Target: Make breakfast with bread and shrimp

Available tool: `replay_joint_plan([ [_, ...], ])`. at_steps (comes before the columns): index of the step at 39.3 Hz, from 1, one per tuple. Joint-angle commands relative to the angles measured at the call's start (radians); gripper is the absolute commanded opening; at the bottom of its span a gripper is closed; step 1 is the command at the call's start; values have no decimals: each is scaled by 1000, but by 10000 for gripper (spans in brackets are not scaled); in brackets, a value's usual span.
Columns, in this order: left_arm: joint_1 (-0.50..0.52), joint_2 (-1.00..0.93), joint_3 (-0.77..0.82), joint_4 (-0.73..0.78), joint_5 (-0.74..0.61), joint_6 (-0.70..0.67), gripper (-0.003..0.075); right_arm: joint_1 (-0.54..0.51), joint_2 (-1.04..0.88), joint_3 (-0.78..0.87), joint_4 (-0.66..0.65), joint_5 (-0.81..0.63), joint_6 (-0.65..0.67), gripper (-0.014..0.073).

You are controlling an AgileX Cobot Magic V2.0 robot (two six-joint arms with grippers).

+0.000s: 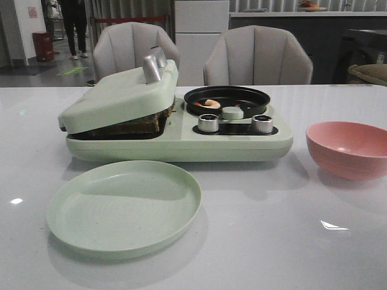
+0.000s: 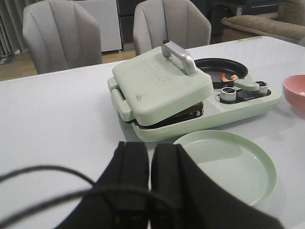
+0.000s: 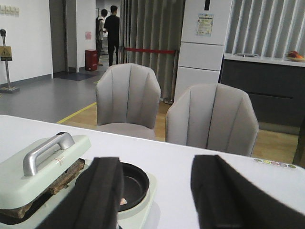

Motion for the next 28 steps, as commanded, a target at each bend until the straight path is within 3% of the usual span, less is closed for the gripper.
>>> replay_joint_plan([
  [1, 1, 0, -23, -8, -84, -12, 114, 0, -93, 52, -10, -103, -11, 441],
  [12, 1, 0, -23, -8, -84, -12, 114, 0, -256, 271, -11, -116, -10, 441],
  [28, 1, 0, -23, -8, -84, -12, 114, 0, -256, 265, -9, -120, -10, 428],
])
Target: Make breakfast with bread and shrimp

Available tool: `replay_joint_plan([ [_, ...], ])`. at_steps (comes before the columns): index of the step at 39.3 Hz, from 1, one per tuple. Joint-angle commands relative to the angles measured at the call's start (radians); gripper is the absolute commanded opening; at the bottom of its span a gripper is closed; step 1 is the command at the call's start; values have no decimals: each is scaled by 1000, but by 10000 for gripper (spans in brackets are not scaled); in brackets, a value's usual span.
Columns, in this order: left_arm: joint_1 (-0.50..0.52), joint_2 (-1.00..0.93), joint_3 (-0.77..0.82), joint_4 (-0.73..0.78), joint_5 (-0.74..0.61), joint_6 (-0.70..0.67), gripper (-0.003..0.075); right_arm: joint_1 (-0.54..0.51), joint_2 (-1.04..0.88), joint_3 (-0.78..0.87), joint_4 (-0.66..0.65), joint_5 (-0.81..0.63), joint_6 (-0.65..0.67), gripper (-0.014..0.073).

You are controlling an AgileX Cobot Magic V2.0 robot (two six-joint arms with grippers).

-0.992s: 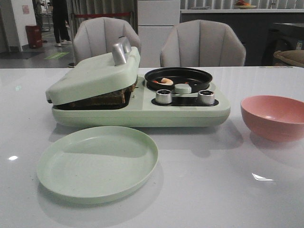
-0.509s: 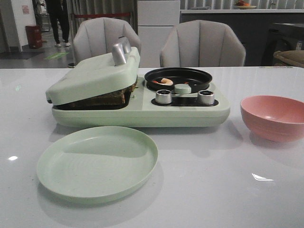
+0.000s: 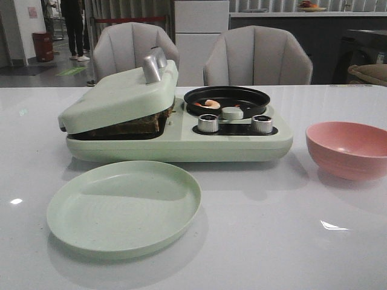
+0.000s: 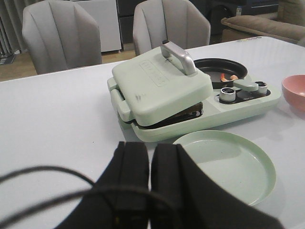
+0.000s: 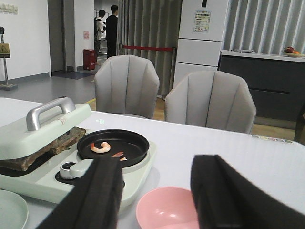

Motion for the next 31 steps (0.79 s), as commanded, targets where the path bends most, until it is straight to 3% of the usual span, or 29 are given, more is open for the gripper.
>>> replay_joint_plan([
  [1, 1, 0, -23, -8, -84, -12, 114, 0, 8, -32, -9, -92, -10, 409],
  [4, 1, 0, -23, -8, -84, -12, 114, 0, 8, -32, -9, -85, -10, 326],
  [9, 1, 0, -23, -8, -84, -12, 114, 0, 8, -32, -9, -70, -10, 104],
  [12, 1, 0, -23, -8, -84, -12, 114, 0, 8, -32, -9, -83, -10, 136],
  [31, 1, 0, -23, -8, -84, -12, 114, 0, 8, -29, -10, -88, -10, 134],
])
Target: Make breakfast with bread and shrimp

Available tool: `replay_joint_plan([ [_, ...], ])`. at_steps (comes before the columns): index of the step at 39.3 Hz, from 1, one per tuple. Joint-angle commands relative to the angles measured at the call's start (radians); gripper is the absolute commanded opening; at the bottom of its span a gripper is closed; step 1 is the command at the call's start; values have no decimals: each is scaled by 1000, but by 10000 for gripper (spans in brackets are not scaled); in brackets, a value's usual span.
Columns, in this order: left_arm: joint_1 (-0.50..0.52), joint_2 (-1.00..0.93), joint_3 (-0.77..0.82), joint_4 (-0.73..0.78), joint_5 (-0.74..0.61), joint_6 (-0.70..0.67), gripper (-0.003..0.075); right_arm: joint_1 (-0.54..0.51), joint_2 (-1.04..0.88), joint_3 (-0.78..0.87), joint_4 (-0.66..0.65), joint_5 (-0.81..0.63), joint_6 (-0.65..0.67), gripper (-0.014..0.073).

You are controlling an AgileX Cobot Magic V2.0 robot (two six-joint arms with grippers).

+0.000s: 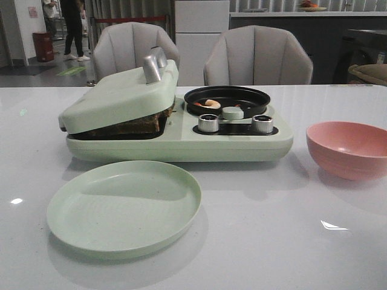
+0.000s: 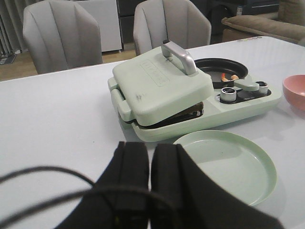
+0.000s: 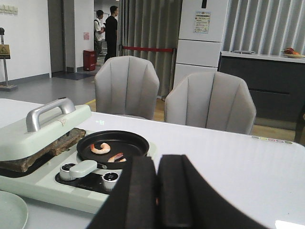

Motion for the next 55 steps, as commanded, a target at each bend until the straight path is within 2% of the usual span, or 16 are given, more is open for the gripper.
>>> replay_joint_plan([
  [1, 1, 0, -23, -8, -84, -12, 114, 0, 8, -29, -10, -83, -10, 134],
  [28, 1, 0, 12, -6, -96, -12, 114, 0, 8, -29, -10, -83, -10, 134],
  [35, 3, 0, 98, 39, -203, -12, 114, 0, 8, -29, -10, -83, -10, 134],
  [42, 56, -7, 195, 46, -414, -12, 114, 0, 8, -29, -10, -83, -10, 134],
  [46, 100, -16, 239, 31, -465, -39, 114, 0, 8, -29, -10, -83, -10, 134],
  [51, 176, -16, 282, 31, -471, -158, 114, 0, 9, -29, -10, -84, -10, 134],
  [55, 214, -16, 317, 31, -499, -172, 114, 0, 9, -29, -10, -84, -10, 134],
])
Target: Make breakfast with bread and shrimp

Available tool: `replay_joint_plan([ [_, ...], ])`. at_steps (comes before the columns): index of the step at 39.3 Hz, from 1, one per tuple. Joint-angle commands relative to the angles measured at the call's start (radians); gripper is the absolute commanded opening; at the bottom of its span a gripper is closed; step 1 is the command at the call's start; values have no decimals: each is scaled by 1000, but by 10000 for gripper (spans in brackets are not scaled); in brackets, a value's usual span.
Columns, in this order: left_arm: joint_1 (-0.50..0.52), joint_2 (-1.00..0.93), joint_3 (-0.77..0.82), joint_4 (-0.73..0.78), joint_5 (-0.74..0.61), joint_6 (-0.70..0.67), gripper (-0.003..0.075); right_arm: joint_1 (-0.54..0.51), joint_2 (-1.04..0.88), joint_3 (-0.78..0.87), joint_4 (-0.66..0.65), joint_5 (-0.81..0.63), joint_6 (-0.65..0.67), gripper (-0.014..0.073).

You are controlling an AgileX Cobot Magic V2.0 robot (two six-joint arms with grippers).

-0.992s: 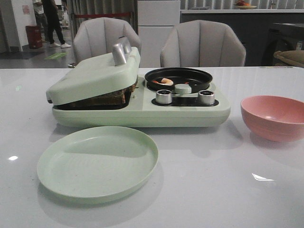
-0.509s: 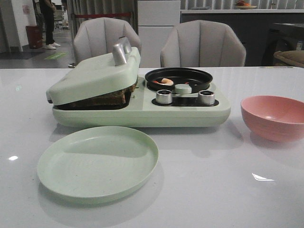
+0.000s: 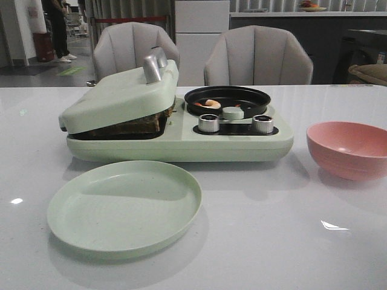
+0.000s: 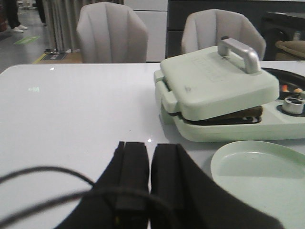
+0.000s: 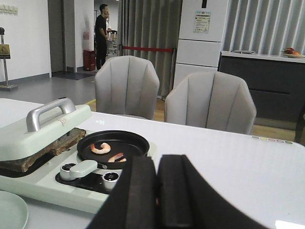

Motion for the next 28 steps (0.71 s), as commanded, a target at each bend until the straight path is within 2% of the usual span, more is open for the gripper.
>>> replay_joint_plan([
  [1, 29, -16, 4, 2, -116, -32, 114, 0, 9, -29, -10, -84, -10, 134],
  [5, 54, -16, 43, 15, -159, -32, 114, 0, 9, -29, -10, -84, -10, 134],
  [15, 130, -16, 42, 28, -148, -32, 114, 0, 9, -29, -10, -84, -10, 134],
  [28, 138, -16, 42, 43, -148, -32, 114, 0, 9, -29, -10, -84, -10, 134],
])
